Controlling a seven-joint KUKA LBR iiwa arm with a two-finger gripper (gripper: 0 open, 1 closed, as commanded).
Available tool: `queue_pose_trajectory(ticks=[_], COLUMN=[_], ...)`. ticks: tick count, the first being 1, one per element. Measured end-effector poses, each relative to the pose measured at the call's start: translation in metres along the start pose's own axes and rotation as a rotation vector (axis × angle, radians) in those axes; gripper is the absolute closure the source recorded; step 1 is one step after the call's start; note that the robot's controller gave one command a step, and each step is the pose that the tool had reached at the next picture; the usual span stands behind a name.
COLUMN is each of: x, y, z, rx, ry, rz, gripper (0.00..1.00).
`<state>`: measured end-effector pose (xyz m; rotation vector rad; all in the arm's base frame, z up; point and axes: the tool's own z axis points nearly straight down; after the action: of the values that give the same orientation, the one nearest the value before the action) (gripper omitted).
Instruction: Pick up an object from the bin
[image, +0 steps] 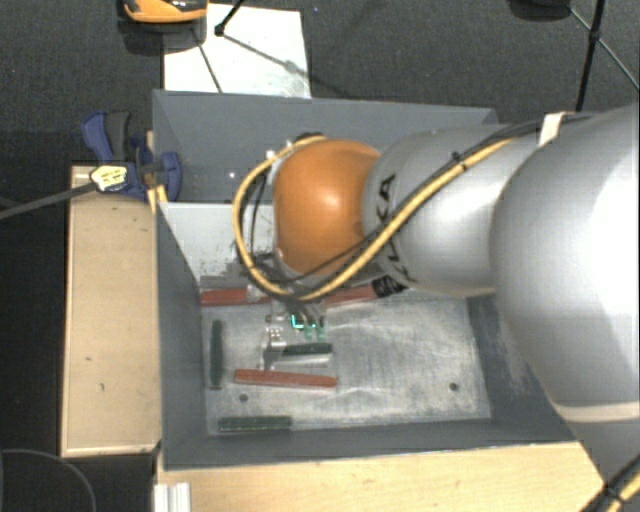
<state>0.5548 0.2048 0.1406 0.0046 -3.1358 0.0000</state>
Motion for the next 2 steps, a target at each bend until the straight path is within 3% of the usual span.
queue_pose_trajectory(ticks=[1,2], x=[-0.002,-0.002], y=[-0.001,-0.038], z=[-0.005,-0.018], rx=[-0.002,-0.001], ry=[-0.008,-0.004], rz=[0.006,0.072], gripper=[0.0,0.0])
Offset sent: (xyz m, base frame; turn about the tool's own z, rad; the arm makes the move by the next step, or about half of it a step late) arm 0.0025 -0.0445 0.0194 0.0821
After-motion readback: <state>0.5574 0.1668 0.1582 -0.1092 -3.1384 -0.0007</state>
